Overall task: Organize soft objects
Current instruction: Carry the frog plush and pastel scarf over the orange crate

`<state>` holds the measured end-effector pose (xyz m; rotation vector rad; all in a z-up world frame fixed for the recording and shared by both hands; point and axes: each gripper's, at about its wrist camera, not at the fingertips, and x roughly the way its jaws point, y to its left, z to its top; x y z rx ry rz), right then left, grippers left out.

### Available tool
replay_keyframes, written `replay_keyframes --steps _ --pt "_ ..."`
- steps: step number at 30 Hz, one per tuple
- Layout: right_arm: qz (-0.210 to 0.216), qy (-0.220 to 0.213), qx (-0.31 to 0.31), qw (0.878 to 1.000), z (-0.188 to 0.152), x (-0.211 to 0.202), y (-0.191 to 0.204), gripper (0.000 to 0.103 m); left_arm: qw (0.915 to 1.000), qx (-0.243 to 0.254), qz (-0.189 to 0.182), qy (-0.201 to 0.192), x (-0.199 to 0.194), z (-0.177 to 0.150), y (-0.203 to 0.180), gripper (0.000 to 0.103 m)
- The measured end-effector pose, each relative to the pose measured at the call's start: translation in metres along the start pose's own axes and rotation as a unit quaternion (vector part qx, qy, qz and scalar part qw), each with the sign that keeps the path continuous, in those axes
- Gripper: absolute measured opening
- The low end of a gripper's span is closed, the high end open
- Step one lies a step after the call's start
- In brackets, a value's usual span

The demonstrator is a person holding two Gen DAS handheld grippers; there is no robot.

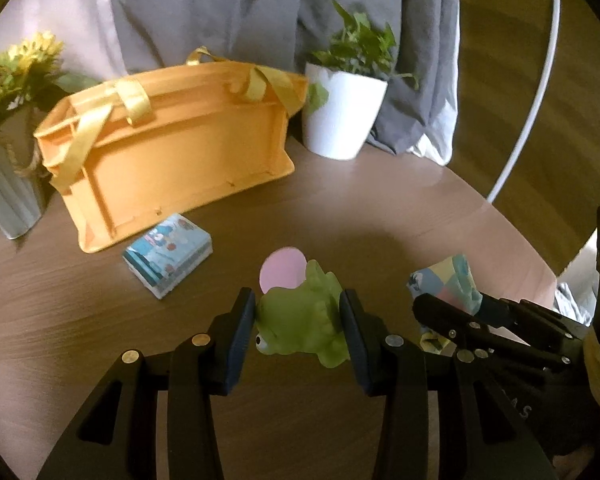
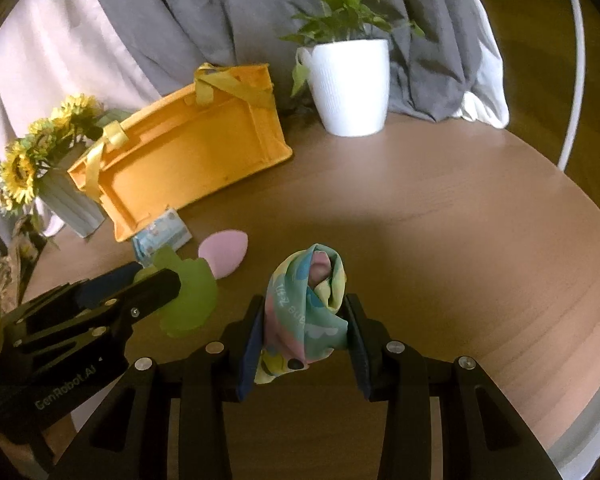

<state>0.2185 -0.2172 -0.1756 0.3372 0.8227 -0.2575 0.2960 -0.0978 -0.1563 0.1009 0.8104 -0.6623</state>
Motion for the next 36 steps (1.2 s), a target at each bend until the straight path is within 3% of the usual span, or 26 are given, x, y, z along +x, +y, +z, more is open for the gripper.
replay_keyframes --steps 15,36 --pt "0.055 -0.028 -0.052 0.997 0.046 -0.017 0.013 0.040 0.9952 -0.054 0.061 -0.054 -0.043 0.019 0.011 0.043" --pt "0.112 -0.092 -0.094 0.985 0.095 -0.042 0.058 0.040 0.9818 -0.070 0.111 -0.138 -0.097 0.049 0.036 0.043"
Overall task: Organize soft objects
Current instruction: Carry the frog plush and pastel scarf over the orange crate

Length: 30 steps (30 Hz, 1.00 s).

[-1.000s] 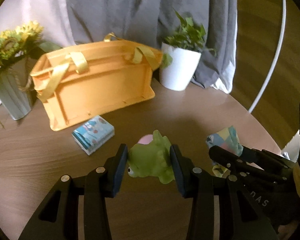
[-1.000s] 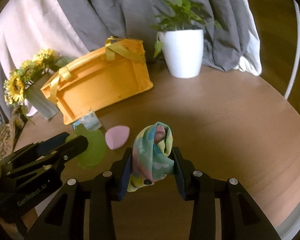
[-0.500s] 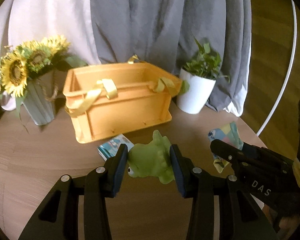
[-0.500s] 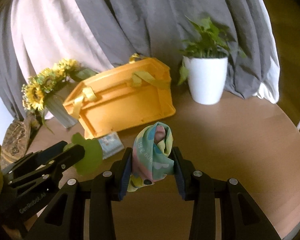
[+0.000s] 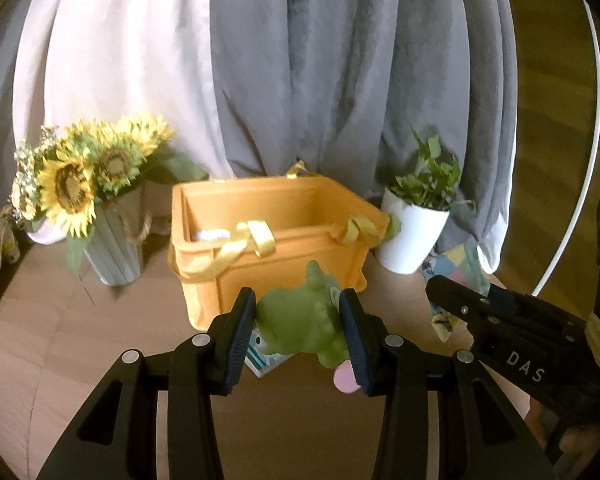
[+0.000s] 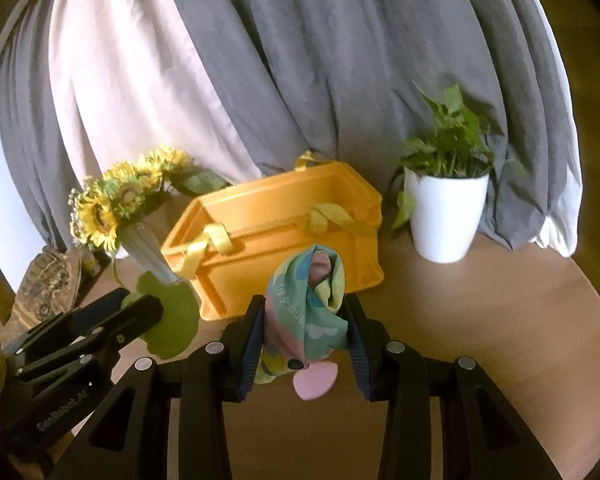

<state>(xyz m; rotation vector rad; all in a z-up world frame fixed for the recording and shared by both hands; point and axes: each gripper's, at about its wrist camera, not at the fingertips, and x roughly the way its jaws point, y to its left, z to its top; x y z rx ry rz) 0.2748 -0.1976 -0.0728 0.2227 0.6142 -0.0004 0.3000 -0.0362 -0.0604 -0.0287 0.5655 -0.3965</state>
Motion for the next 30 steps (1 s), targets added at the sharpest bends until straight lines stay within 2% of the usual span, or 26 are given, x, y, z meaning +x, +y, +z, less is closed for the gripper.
replay_keyframes --steps 18,30 --pt "0.019 -0.062 -0.020 0.998 0.052 0.007 0.020 0.040 0.9978 0.004 0.012 -0.065 0.003 0.050 0.016 0.043" --pt "0.028 -0.082 -0.023 0.996 0.081 0.026 0.020 0.040 0.9953 0.011 0.018 -0.094 0.020 0.081 0.019 0.043"
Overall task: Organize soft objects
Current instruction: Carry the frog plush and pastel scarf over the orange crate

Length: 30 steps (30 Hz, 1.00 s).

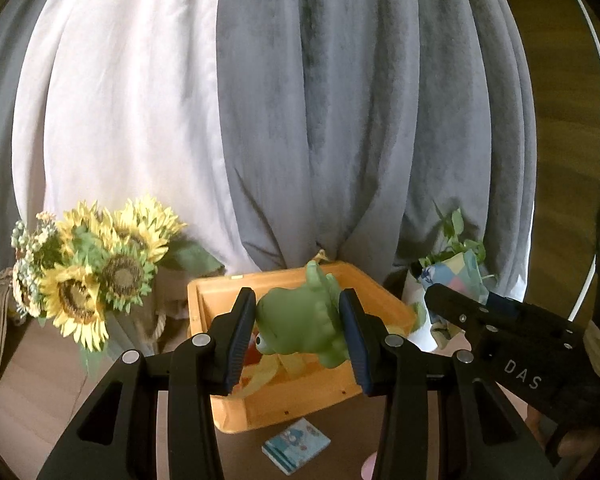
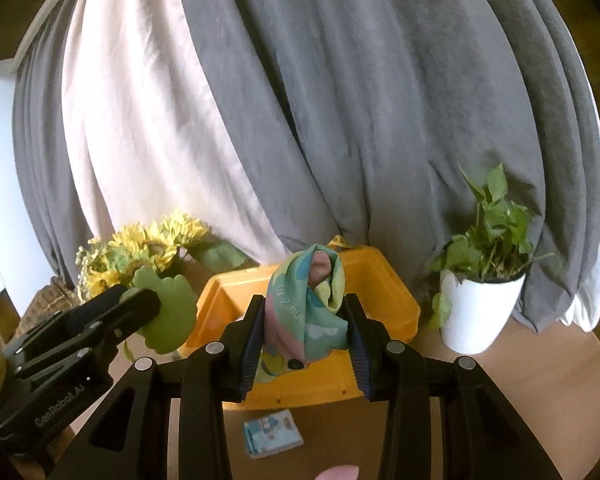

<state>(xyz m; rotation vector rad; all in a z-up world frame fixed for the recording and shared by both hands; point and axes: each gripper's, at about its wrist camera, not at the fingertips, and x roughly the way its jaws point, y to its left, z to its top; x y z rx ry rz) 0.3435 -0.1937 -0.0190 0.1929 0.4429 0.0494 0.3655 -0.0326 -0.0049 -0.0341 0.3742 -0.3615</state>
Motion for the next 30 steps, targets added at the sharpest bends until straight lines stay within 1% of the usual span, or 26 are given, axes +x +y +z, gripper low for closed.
replay_keyframes --steps 8,17,22,30 --pt "0.003 -0.012 -0.010 1.000 0.016 0.021 -0.001 0.040 0.9999 0.003 0.004 -0.011 0.022 0.012 0.006 0.043" --pt "0.006 -0.011 -0.015 1.000 0.026 0.050 -0.001 0.040 0.9998 0.002 0.015 -0.013 0.048 0.019 0.016 0.043" --pt "0.003 -0.005 -0.017 1.000 0.028 0.070 -0.003 0.040 0.9998 0.004 0.019 -0.007 0.068 0.020 0.020 0.043" --pt "-0.005 0.016 -0.019 1.000 0.026 0.108 -0.012 0.040 0.9996 0.013 0.023 0.011 0.100 0.018 0.023 0.043"
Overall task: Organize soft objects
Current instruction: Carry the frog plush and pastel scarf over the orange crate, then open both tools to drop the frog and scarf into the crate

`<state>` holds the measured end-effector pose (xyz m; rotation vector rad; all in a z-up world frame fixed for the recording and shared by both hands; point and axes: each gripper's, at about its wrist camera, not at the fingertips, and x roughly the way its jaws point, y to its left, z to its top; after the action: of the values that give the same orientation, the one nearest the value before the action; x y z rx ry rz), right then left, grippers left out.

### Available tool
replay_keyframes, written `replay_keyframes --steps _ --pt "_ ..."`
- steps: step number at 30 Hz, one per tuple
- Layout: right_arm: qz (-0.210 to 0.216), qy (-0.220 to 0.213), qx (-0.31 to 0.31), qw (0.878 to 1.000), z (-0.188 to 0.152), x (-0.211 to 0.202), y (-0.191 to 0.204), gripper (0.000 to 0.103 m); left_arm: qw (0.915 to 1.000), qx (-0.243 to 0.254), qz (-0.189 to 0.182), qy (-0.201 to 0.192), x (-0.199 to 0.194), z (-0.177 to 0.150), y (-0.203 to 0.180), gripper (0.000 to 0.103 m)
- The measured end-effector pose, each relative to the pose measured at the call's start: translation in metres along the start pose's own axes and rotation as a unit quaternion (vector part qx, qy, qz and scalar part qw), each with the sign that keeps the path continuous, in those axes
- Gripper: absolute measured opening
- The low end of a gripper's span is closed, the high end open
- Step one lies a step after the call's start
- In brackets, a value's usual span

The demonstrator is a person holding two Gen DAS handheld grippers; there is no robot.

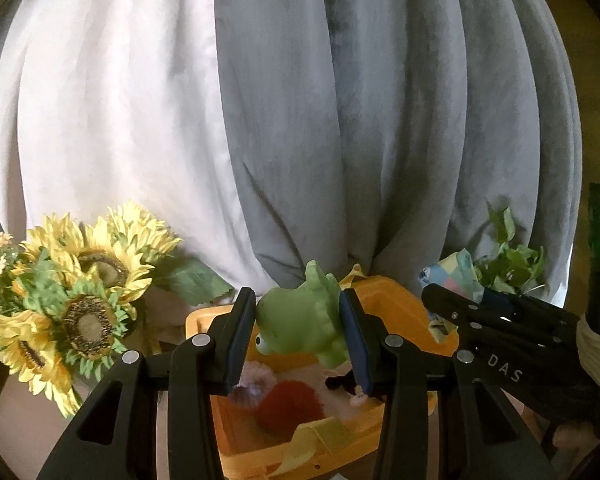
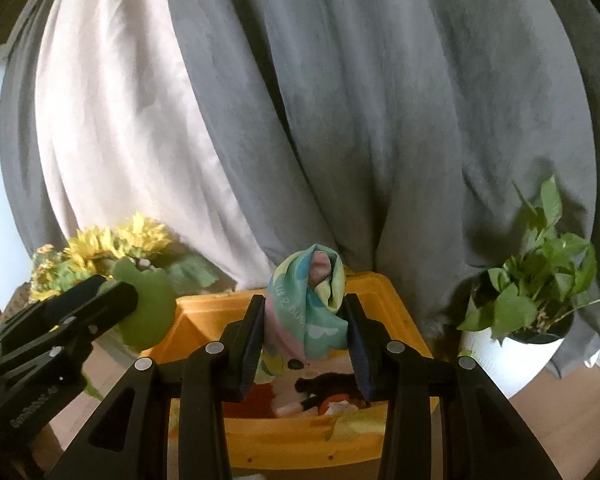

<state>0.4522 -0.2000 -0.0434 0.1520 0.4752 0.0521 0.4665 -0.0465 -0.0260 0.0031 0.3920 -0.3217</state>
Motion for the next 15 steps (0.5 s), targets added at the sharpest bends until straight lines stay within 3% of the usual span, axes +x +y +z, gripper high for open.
replay_keyframes --steps 15 --pt "-0.014 0.038 -0.002 0.999 -0.004 0.061 -0.016 0.040 0.9983 -0.003 0.003 0.058 0.061 -0.018 0.006 0.043"
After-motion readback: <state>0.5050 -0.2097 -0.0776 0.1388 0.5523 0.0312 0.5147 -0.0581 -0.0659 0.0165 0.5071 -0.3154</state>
